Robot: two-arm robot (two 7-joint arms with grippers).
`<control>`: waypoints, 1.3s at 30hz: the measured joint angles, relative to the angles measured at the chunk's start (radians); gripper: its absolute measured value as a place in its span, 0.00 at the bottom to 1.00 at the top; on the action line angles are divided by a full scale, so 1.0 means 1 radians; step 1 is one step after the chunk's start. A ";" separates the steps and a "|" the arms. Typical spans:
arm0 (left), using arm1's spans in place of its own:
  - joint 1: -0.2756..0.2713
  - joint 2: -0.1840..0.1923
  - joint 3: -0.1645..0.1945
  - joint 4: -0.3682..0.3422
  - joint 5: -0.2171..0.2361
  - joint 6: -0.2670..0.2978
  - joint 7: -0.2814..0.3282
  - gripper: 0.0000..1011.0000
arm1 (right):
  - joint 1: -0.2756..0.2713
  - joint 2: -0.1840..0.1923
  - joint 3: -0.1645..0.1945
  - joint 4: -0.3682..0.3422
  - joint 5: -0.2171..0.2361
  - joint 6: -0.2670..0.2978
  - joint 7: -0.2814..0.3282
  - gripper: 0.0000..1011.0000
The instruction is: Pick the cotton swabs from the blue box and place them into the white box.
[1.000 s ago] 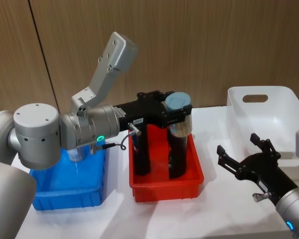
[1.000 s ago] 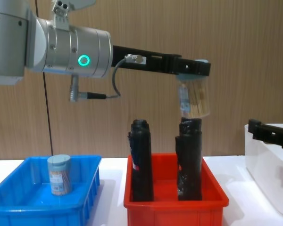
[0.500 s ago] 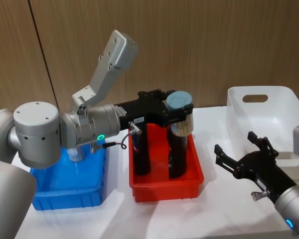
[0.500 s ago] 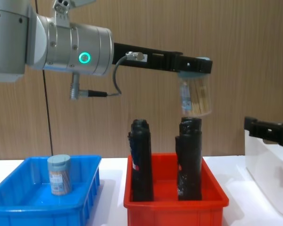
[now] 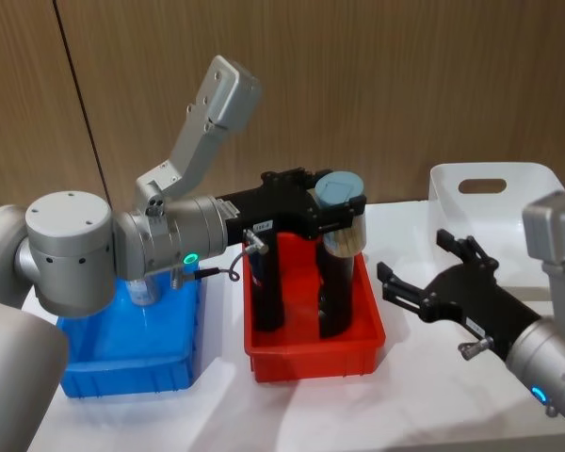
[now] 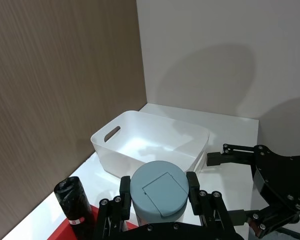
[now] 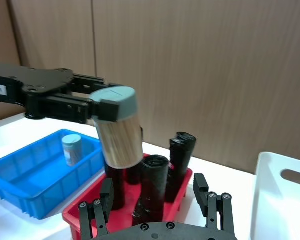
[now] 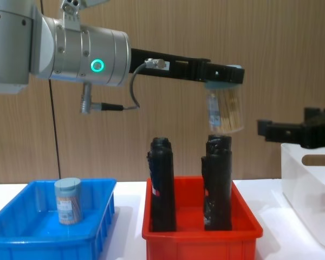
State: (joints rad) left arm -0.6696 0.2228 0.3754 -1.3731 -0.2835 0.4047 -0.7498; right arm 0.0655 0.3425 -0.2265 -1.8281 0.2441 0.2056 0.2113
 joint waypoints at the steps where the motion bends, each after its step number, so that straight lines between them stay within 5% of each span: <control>1: 0.000 0.000 0.000 0.000 0.000 0.000 0.000 0.66 | 0.005 0.000 0.000 -0.001 -0.002 0.006 0.008 0.99; 17: -0.001 0.000 0.000 0.000 0.000 0.000 -0.001 0.66 | 0.100 -0.028 -0.018 0.029 -0.050 0.089 0.122 0.99; 39: -0.001 0.000 0.000 0.000 0.000 0.000 -0.001 0.66 | 0.189 -0.063 -0.036 0.118 -0.062 0.113 0.215 0.99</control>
State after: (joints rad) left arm -0.6702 0.2228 0.3752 -1.3729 -0.2834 0.4045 -0.7504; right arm 0.2548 0.2791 -0.2623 -1.7103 0.1824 0.3182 0.4264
